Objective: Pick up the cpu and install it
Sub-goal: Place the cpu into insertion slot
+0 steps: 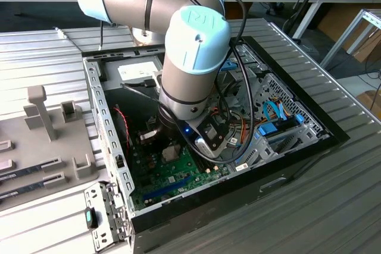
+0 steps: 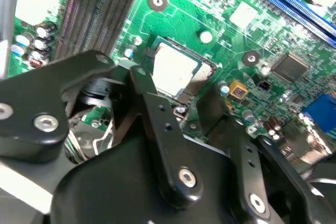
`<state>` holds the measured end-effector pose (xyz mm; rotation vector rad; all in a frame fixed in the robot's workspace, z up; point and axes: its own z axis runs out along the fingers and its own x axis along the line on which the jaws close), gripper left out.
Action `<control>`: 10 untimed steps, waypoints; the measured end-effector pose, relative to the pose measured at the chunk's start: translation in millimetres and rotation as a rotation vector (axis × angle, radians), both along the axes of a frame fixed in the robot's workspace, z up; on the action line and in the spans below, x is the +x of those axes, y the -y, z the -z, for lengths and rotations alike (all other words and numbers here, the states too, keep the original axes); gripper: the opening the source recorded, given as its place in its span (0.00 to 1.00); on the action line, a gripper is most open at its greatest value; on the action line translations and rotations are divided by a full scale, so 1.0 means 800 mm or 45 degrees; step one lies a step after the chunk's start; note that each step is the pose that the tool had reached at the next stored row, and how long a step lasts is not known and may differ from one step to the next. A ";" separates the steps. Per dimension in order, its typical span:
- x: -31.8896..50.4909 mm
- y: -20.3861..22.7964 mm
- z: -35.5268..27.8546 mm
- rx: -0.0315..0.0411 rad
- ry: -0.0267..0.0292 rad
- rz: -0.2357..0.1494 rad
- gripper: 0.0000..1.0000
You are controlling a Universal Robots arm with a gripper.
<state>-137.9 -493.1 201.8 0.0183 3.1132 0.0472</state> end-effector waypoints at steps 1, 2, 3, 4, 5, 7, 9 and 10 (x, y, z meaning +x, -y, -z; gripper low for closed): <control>0.000 0.0000 -0.0001 -0.0003 -0.0002 0.000 0.60; 0.000 0.0000 -0.0001 -0.0003 -0.0002 0.000 0.60; 0.000 0.0000 -0.0004 -0.0003 -0.0002 0.000 0.60; 0.000 0.0001 -0.0017 0.0002 -0.0004 0.000 0.60; 0.000 0.0000 -0.0027 0.0013 -0.0003 0.000 0.60; -0.002 0.0001 -0.0034 0.0110 -0.0002 0.000 0.60; -0.003 0.0000 -0.0034 0.0148 -0.0002 0.000 0.60; -0.001 0.0000 -0.0034 0.0149 -0.0003 0.000 0.60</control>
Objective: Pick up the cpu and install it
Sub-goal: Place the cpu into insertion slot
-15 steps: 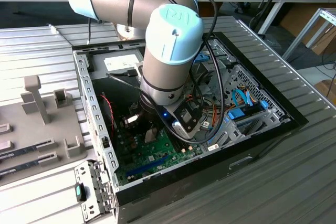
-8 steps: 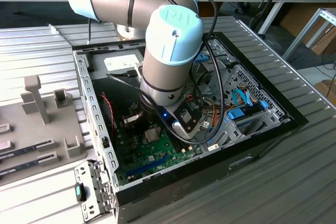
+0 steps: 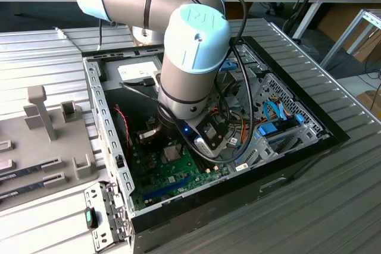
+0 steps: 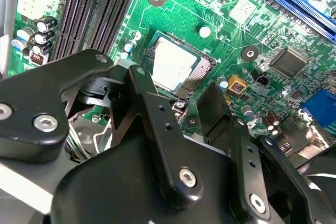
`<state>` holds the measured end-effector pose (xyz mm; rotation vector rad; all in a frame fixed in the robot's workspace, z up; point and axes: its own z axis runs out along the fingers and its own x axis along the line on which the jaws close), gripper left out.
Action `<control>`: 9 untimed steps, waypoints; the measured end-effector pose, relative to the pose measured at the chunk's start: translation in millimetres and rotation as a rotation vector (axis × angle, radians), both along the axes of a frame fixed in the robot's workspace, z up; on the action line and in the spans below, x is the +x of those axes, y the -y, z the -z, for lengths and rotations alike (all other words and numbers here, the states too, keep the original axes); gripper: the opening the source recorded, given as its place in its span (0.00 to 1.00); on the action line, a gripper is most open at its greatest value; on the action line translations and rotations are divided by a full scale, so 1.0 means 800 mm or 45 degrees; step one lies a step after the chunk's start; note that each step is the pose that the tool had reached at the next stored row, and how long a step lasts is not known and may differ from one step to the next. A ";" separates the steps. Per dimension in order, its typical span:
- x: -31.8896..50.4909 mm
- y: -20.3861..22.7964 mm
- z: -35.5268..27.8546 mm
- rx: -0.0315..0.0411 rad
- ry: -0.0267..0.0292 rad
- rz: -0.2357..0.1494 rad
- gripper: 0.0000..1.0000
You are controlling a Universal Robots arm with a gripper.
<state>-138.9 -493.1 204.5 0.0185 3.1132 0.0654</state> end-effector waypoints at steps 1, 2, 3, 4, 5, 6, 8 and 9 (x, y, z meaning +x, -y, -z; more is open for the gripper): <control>0.002 0.0000 0.0000 -0.0001 -0.0004 0.000 0.60; 0.004 0.0000 0.0000 0.0000 -0.0008 0.000 0.60; 0.006 0.0001 0.0000 -0.0002 -0.0015 0.000 0.60; 0.007 0.0001 0.0000 -0.0002 -0.0017 0.000 0.60; 0.007 0.0001 0.0000 -0.0001 -0.0016 0.000 0.60; 0.007 0.0001 0.0000 -0.0001 -0.0017 0.000 0.60; 0.007 0.0000 0.0015 0.0000 -0.0030 0.000 0.60; 0.007 0.0002 0.0031 -0.0003 -0.0037 0.000 0.60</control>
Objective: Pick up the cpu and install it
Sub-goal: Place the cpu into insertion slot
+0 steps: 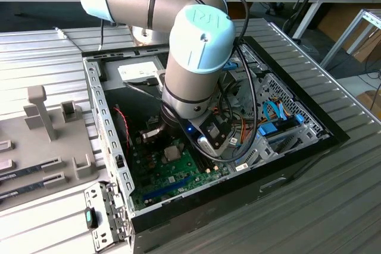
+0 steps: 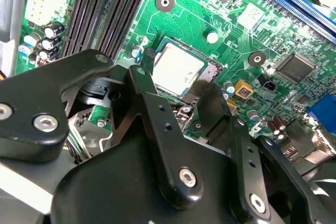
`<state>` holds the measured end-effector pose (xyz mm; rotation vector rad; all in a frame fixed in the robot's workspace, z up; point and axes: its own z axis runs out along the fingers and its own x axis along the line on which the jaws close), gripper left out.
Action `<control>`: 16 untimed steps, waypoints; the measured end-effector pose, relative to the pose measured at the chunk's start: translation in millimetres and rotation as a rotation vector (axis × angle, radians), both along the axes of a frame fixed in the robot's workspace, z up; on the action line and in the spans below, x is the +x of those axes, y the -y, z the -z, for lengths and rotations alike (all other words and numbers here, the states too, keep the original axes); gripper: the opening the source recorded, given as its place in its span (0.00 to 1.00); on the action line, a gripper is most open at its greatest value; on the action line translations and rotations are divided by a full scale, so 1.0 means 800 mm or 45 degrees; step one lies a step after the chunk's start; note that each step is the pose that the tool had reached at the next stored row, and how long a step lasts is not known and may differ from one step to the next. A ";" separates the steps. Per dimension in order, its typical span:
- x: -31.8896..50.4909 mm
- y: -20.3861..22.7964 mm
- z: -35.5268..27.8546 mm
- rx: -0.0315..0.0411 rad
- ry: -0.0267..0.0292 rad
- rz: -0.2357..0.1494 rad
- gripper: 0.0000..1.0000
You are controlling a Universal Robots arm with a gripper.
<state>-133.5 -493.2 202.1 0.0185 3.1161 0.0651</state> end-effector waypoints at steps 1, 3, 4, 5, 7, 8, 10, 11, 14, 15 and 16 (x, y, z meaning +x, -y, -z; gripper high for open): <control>-0.004 -0.0001 0.0013 0.0002 0.0000 0.000 0.60; -0.008 0.0000 0.0015 0.0001 0.0000 0.000 0.60; -0.011 -0.0001 0.0015 0.0000 0.0001 -0.002 0.60; -0.013 0.0001 0.0015 -0.0020 -0.0003 -0.006 0.60; -0.012 0.0001 -0.0015 -0.0017 0.0000 -0.014 0.60; -0.003 0.0001 -0.0030 -0.0256 -0.0067 -0.005 0.60; -0.003 0.0001 -0.0019 -0.0435 -0.0083 -0.005 0.60; -0.003 0.0002 -0.0017 -0.0443 -0.0089 -0.005 0.60; -0.003 -0.0004 -0.0011 -0.0439 -0.0102 -0.004 0.60; -0.003 -0.0005 -0.0010 -0.0439 -0.0102 -0.003 0.60; -0.003 -0.0007 -0.0009 -0.0440 -0.0104 -0.003 0.60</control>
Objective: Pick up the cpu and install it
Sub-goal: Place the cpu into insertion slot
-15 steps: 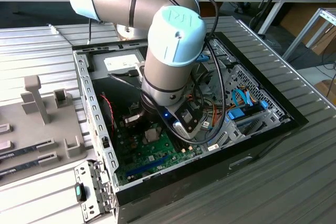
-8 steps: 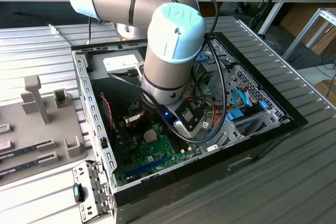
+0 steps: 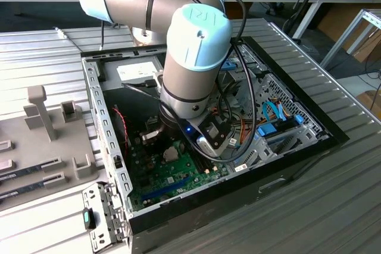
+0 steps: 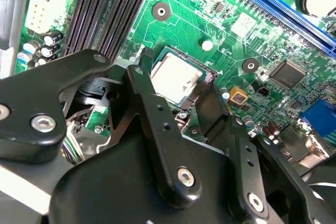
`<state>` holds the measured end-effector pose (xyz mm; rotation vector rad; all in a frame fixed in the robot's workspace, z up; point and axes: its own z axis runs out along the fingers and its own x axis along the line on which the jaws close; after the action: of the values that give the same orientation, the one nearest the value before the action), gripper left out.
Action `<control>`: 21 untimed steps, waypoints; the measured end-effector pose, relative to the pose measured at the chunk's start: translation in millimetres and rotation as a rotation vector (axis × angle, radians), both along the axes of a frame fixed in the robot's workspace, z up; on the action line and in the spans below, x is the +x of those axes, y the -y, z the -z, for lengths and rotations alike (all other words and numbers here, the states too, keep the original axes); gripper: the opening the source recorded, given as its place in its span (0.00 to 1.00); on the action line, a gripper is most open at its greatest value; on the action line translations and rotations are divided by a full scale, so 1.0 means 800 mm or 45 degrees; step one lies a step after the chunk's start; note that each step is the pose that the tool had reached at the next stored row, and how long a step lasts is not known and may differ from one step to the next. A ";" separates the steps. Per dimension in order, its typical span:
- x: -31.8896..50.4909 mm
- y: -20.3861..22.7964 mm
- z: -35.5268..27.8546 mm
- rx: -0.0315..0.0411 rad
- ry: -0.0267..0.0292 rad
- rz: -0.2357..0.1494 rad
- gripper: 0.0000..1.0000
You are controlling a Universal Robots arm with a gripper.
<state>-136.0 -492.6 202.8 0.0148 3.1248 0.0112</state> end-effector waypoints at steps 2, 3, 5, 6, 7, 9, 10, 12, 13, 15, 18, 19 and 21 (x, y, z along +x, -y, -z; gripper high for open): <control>0.000 -0.0003 0.0012 -0.0003 -0.0014 0.000 0.60; 0.000 -0.0004 0.0020 -0.0009 -0.0026 0.000 0.60; -0.001 -0.0006 0.0029 -0.0017 -0.0036 0.000 0.60; -0.001 -0.0007 0.0031 -0.0016 -0.0036 0.000 0.60; -0.001 -0.0007 0.0032 -0.0015 -0.0035 0.000 0.60; -0.001 -0.0013 0.0038 -0.0011 -0.0034 -0.009 0.60; -0.001 -0.0018 0.0040 -0.0011 -0.0037 -0.016 0.60; -0.001 -0.0028 0.0043 -0.0013 -0.0040 -0.029 0.60; -0.001 -0.0032 0.0045 -0.0014 -0.0041 -0.030 0.60; -0.001 -0.0034 0.0052 -0.0017 -0.0049 -0.030 0.60; -0.001 -0.0035 0.0057 -0.0015 -0.0050 -0.030 0.60; -0.001 -0.0035 0.0058 -0.0015 -0.0049 -0.030 0.60; -0.001 -0.0035 0.0059 -0.0016 -0.0051 -0.030 0.58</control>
<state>-136.7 -489.8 198.1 -0.0222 3.1288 0.0096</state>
